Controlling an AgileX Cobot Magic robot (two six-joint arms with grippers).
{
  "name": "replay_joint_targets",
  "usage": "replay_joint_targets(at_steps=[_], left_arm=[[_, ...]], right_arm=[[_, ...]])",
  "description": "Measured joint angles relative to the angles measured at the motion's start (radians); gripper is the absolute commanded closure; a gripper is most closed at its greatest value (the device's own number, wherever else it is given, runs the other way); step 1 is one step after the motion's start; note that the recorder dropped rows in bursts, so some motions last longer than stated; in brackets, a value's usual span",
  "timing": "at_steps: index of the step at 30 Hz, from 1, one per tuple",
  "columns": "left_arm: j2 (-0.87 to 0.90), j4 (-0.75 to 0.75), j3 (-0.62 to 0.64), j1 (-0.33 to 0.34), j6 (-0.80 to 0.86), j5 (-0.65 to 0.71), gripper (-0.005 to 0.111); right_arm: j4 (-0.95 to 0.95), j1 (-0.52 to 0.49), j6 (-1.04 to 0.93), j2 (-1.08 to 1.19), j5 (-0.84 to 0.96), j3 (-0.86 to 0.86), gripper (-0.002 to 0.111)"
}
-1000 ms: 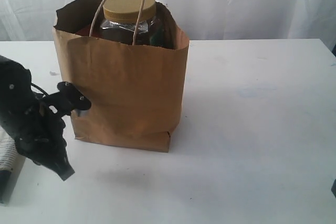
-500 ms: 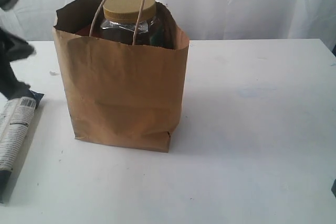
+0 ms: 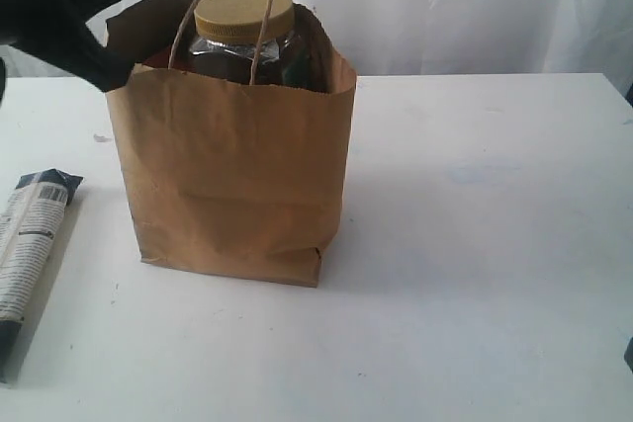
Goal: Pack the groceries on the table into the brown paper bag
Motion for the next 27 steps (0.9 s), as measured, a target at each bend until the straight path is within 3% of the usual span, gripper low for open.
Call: replay_joint_targets(at_steps=[5,8,16,27], left_arm=[[0.086,-0.001,0.000,0.000,0.000,-0.206,0.107],[0.129,-0.001,0.000,0.000,0.000,-0.264,0.107],[0.205,-0.014,0.000,0.006,0.000,-0.271,0.107],[0.208,-0.216,0.000,0.043,0.000,-0.250,0.107]], right_arm=[[0.000,0.000,0.000,0.000,0.000,0.000,0.108],[0.000,0.000,0.000,0.000,0.000,0.000,0.108],[0.000,0.000,0.000,0.000,0.000,0.000,0.108],[0.000,0.000,0.000,0.000,0.000,0.000,0.108]])
